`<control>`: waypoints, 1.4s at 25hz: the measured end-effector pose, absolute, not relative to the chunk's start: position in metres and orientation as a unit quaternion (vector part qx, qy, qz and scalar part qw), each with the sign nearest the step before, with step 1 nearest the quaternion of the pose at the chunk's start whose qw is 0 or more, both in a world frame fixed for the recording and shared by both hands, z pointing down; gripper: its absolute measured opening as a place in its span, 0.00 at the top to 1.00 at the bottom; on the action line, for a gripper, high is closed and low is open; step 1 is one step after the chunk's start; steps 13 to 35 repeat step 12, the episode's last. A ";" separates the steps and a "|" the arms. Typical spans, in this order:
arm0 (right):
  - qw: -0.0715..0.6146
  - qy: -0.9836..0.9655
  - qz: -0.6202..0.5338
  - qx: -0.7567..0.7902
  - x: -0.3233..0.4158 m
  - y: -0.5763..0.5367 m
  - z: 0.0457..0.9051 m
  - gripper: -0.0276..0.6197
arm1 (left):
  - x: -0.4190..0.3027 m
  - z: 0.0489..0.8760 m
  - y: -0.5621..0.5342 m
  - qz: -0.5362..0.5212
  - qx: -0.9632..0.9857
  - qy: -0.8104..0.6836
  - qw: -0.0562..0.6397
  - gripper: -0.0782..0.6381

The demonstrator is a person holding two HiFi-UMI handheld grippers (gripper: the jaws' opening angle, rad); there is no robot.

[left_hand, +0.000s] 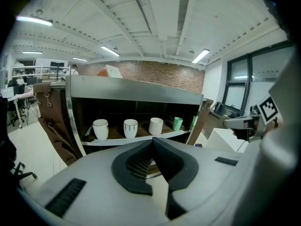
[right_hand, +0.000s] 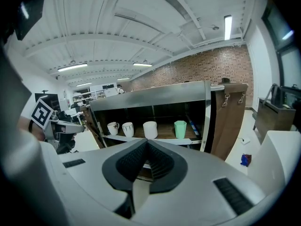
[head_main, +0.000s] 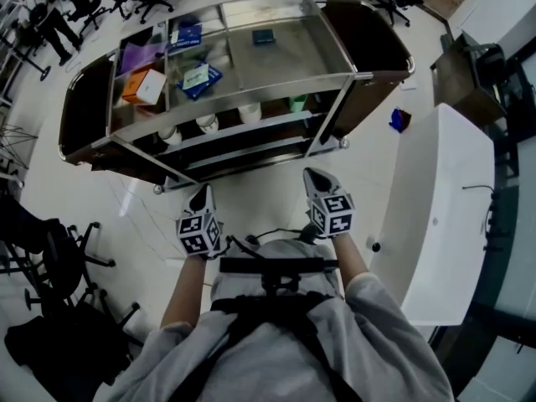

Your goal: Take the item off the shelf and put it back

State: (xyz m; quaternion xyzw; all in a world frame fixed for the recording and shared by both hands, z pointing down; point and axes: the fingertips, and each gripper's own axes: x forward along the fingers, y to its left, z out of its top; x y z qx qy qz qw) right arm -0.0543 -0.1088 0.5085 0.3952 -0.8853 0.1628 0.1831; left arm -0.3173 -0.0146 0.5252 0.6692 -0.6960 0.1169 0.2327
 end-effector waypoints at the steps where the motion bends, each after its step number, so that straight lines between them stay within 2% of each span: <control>1: 0.183 -0.885 0.163 0.396 -0.055 -0.108 0.509 0.95 | -0.317 0.526 -0.015 0.118 0.670 -0.695 0.232 0.88; 35: 0.185 -0.885 0.161 0.395 -0.057 -0.100 0.509 0.95 | -0.315 0.531 -0.003 0.122 0.675 -0.687 0.241 0.88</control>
